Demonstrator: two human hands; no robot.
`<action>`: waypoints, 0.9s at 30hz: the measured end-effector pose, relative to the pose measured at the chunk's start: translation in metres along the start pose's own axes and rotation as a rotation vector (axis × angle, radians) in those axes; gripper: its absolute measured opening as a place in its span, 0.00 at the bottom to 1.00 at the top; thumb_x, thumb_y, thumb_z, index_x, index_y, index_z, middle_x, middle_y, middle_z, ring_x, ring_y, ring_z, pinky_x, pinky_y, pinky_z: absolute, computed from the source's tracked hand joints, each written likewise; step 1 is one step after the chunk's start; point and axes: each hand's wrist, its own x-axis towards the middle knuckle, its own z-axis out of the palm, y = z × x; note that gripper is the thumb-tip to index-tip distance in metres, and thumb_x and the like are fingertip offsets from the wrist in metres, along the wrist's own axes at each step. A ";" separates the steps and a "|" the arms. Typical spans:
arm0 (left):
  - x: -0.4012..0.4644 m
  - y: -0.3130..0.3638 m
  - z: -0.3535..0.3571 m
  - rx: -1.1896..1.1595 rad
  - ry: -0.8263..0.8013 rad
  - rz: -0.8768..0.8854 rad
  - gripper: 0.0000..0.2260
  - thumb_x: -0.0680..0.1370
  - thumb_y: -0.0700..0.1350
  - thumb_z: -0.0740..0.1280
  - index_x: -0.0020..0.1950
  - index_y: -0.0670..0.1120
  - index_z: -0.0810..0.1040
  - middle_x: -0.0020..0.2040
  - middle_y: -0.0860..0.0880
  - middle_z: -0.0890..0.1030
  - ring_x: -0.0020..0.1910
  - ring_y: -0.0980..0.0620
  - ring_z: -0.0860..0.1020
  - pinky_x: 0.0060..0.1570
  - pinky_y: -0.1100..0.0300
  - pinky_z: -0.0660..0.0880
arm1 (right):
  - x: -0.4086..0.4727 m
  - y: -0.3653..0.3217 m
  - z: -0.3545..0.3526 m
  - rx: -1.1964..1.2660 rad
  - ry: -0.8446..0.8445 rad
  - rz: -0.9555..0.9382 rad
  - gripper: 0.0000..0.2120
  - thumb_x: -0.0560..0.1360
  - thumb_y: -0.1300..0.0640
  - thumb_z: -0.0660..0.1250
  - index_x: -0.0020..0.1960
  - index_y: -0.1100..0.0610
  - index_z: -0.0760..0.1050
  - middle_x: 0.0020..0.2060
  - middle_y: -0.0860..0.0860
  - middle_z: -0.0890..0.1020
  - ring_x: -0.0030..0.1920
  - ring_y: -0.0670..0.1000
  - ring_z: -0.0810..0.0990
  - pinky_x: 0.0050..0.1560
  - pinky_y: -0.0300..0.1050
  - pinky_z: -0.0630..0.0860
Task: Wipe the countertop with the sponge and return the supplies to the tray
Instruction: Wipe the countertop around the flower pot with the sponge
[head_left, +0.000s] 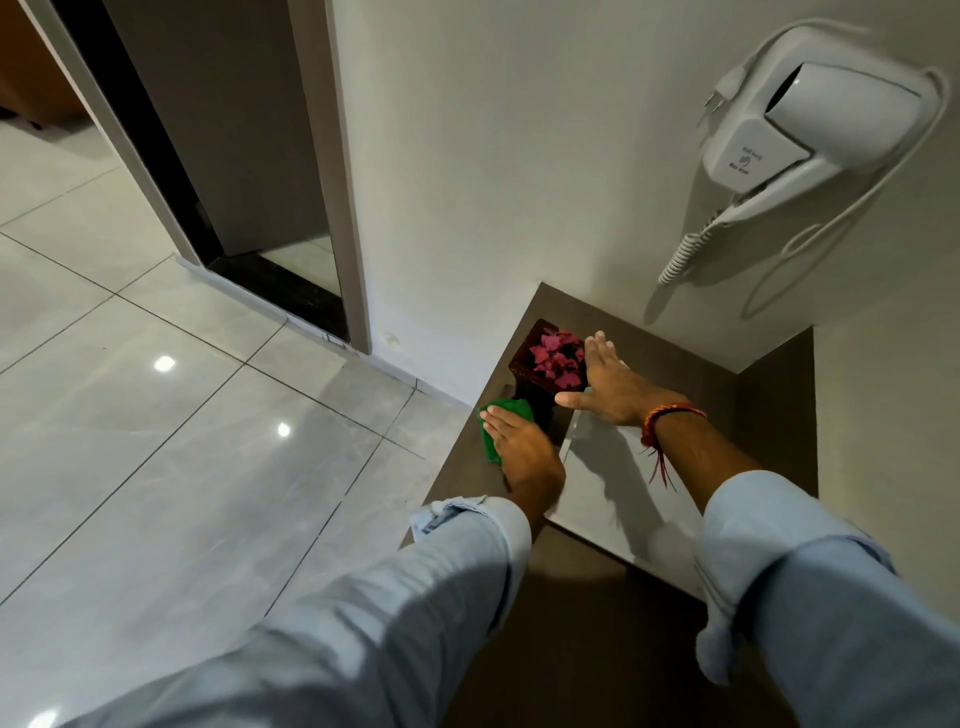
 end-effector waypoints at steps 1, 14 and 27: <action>-0.005 -0.001 0.008 0.035 -0.002 0.017 0.40 0.79 0.39 0.67 0.77 0.30 0.40 0.79 0.30 0.47 0.79 0.33 0.50 0.79 0.46 0.54 | 0.000 0.000 0.000 0.001 -0.001 0.002 0.51 0.76 0.39 0.63 0.78 0.64 0.34 0.78 0.61 0.35 0.79 0.60 0.37 0.78 0.57 0.45; -0.015 -0.084 -0.008 0.619 -0.240 0.722 0.27 0.85 0.48 0.53 0.79 0.33 0.52 0.78 0.31 0.57 0.78 0.33 0.58 0.77 0.41 0.58 | -0.001 -0.002 -0.003 -0.028 -0.019 0.001 0.51 0.76 0.39 0.63 0.78 0.65 0.33 0.78 0.63 0.35 0.79 0.61 0.38 0.78 0.58 0.45; -0.003 -0.041 -0.056 -0.206 0.019 0.382 0.28 0.83 0.38 0.58 0.81 0.44 0.52 0.82 0.43 0.56 0.81 0.43 0.53 0.79 0.45 0.55 | 0.001 -0.003 -0.003 -0.042 -0.021 0.013 0.51 0.76 0.39 0.63 0.78 0.65 0.33 0.78 0.62 0.35 0.79 0.60 0.38 0.78 0.58 0.46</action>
